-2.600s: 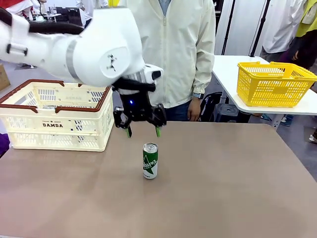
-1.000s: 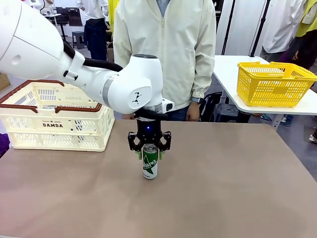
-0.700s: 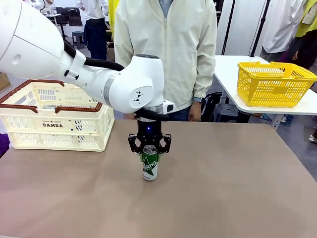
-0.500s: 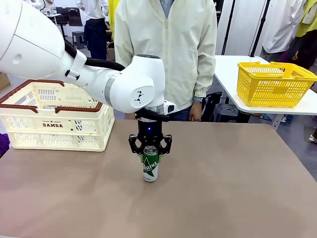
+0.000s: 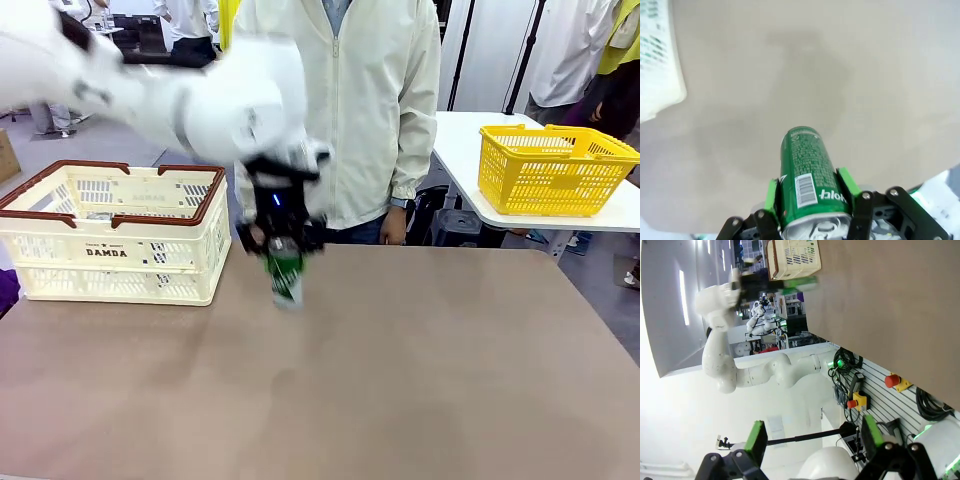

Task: Place the drinks into the Shopping basket.
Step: Pick up one drink and place it into the Shopping basket.

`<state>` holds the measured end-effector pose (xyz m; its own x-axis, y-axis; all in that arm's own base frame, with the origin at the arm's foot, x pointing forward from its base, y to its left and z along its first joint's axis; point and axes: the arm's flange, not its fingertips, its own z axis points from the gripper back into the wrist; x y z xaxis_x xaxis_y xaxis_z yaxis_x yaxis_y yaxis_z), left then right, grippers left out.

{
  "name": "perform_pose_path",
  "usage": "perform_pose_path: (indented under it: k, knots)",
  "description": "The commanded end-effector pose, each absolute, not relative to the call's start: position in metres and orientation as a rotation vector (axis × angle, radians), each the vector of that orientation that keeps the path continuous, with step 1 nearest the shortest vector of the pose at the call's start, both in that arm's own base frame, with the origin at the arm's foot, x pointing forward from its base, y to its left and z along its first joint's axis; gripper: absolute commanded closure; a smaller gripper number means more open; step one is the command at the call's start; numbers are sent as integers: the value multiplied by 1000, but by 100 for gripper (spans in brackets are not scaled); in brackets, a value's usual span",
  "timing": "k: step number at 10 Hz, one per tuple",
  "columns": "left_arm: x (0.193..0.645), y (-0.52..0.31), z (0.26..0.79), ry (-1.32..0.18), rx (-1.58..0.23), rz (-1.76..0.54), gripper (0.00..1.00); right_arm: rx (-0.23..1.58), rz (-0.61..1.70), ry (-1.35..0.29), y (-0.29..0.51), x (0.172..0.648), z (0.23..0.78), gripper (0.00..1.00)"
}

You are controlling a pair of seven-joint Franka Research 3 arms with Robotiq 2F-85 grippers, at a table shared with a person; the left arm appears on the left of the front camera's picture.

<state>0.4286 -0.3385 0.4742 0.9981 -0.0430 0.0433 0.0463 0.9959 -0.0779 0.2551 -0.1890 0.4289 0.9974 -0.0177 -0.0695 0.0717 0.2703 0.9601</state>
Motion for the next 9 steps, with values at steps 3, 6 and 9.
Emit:
perform_pose_path:
  k: [3, 6, 9]
  knots:
    - [466, -233, 598, -308, -10, 105, 100, 1292, -59, 61, -191, 253, 433, 0]
    - [491, -145, 591, -289, -87, 518, 100, 1292, -59, 61, -191, 253, 433, 0]
    - [522, -103, 540, -236, -176, 889, 100, 1292, -59, 61, -191, 253, 433, 0]
